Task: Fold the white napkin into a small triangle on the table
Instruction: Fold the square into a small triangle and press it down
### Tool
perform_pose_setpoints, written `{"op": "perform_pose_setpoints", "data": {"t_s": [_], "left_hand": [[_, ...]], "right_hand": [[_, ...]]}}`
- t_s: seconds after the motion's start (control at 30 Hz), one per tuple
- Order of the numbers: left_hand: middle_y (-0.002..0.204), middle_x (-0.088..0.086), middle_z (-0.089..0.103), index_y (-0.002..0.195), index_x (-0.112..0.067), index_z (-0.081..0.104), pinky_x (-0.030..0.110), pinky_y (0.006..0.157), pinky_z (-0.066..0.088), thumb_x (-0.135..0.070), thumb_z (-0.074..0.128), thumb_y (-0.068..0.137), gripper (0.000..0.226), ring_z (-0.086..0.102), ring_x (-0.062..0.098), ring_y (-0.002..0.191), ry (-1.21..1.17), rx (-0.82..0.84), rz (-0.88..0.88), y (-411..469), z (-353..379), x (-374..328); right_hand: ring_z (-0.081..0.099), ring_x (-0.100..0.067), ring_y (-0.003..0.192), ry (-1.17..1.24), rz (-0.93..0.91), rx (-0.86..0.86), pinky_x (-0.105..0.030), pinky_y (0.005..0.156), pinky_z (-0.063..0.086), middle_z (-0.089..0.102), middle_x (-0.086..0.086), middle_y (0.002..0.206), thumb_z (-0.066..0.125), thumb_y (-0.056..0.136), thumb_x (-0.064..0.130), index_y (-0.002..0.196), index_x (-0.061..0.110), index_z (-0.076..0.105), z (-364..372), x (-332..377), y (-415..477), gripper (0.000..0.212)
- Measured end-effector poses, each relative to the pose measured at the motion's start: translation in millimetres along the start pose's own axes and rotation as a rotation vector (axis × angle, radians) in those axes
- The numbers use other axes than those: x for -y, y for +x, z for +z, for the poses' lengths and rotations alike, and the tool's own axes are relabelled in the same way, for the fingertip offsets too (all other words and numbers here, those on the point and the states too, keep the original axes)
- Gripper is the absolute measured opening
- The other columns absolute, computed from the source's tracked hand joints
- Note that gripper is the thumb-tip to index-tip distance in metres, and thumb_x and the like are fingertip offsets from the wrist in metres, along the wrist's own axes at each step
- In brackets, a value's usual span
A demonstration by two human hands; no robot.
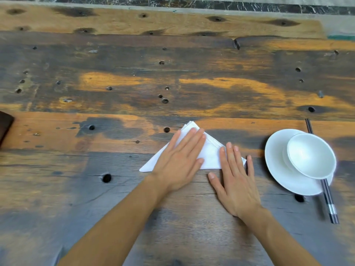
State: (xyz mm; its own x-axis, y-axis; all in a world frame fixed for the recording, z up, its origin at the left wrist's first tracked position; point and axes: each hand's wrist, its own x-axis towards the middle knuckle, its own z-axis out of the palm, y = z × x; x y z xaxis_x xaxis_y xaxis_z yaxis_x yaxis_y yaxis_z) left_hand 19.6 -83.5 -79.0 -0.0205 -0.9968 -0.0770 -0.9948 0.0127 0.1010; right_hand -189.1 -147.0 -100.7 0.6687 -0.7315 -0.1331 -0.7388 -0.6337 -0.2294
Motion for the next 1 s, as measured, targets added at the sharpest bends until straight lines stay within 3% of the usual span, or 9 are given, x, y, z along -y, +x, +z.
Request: {"op": "perform_pose_setpoints", "data": {"t_s": [0.1, 0.3, 0.47, 0.57, 0.67, 0.8, 0.93, 1.0], "left_hand": [[0.173, 0.001, -0.010, 0.164, -0.017, -0.005, 0.049, 0.128, -0.007, -0.064, 0.013, 0.103, 0.080, -0.014, 0.016, 0.159, 0.034, 0.163, -0.035, 28, 10, 22], [0.174, 0.004, -0.008, 0.165, -0.020, 0.001, 0.052, 0.128, -0.003, -0.075, 0.015, 0.097, 0.089, -0.012, 0.024, 0.160, 0.030, 0.117, -0.062, 28, 24, 29], [0.173, 0.013, -0.010, 0.165, -0.019, 0.003, 0.052, 0.128, -0.001, -0.078, 0.018, 0.094, 0.094, -0.012, 0.024, 0.160, -0.003, 0.111, -0.065, 28, 22, 28], [0.172, 0.018, -0.010, 0.165, -0.019, 0.004, 0.052, 0.128, 0.000, -0.077, 0.021, 0.094, 0.094, -0.009, 0.028, 0.160, -0.004, 0.108, -0.068, 28, 21, 27], [0.170, 0.020, -0.020, 0.165, -0.021, -0.005, 0.051, 0.128, -0.004, -0.080, 0.018, 0.093, 0.096, -0.018, 0.032, 0.158, 0.003, 0.133, -0.073, 29, 24, 29], [0.169, 0.023, -0.019, 0.165, -0.022, -0.004, 0.055, 0.128, -0.001, -0.083, 0.017, 0.091, 0.098, -0.016, 0.037, 0.158, -0.010, 0.119, -0.108, 29, 25, 29], [0.170, 0.018, -0.017, 0.164, -0.030, -0.007, 0.061, 0.125, -0.005, -0.091, 0.013, 0.084, 0.103, -0.017, 0.039, 0.157, -0.033, 0.116, -0.342, 22, 23, 22], [0.171, 0.014, -0.018, 0.163, -0.035, -0.010, 0.059, 0.125, -0.010, -0.085, 0.010, 0.090, 0.091, -0.018, 0.034, 0.158, -0.083, 0.076, -0.460, 9, 24, 25]], "right_hand": [[-0.007, -0.019, 0.156, -0.014, 0.000, -0.006, -0.058, 0.124, 0.007, -0.005, -0.005, 0.170, 0.021, 0.102, 0.060, 0.162, 0.016, 0.000, 1, -2, 1, 0.076], [-0.006, -0.022, 0.156, -0.040, -0.005, 0.019, -0.059, 0.123, 0.005, -0.004, -0.006, 0.170, 0.019, 0.101, 0.064, 0.162, 0.016, 0.001, -1, 0, 2, 0.079], [0.003, -0.025, 0.157, -0.017, -0.110, -0.055, -0.062, 0.122, -0.004, 0.009, -0.010, 0.169, 0.022, 0.100, 0.068, 0.160, 0.009, 0.017, -2, 13, 9, 0.085], [0.003, -0.021, 0.157, 0.006, -0.195, -0.029, -0.059, 0.123, -0.002, 0.011, -0.006, 0.169, 0.022, 0.098, 0.072, 0.160, 0.010, 0.020, -1, 28, 29, 0.088], [0.003, -0.018, 0.157, -0.024, -0.189, 0.007, -0.056, 0.124, 0.004, 0.009, -0.001, 0.169, 0.022, 0.096, 0.075, 0.160, 0.010, 0.018, 2, 23, 40, 0.091], [0.003, -0.018, 0.157, -0.035, -0.170, -0.008, -0.055, 0.124, 0.009, 0.009, -0.001, 0.170, 0.021, 0.096, 0.077, 0.160, 0.009, 0.017, 5, 20, 40, 0.093], [-0.001, -0.017, 0.157, -0.026, -0.157, 0.006, -0.054, 0.124, 0.009, 0.005, -0.001, 0.170, 0.021, 0.095, 0.078, 0.161, 0.011, 0.011, 3, 21, 41, 0.095], [-0.001, -0.017, 0.157, -0.029, -0.171, 0.012, -0.055, 0.124, 0.010, 0.004, -0.001, 0.170, 0.022, 0.095, 0.077, 0.161, 0.012, 0.010, 3, 19, 40, 0.094]]}}
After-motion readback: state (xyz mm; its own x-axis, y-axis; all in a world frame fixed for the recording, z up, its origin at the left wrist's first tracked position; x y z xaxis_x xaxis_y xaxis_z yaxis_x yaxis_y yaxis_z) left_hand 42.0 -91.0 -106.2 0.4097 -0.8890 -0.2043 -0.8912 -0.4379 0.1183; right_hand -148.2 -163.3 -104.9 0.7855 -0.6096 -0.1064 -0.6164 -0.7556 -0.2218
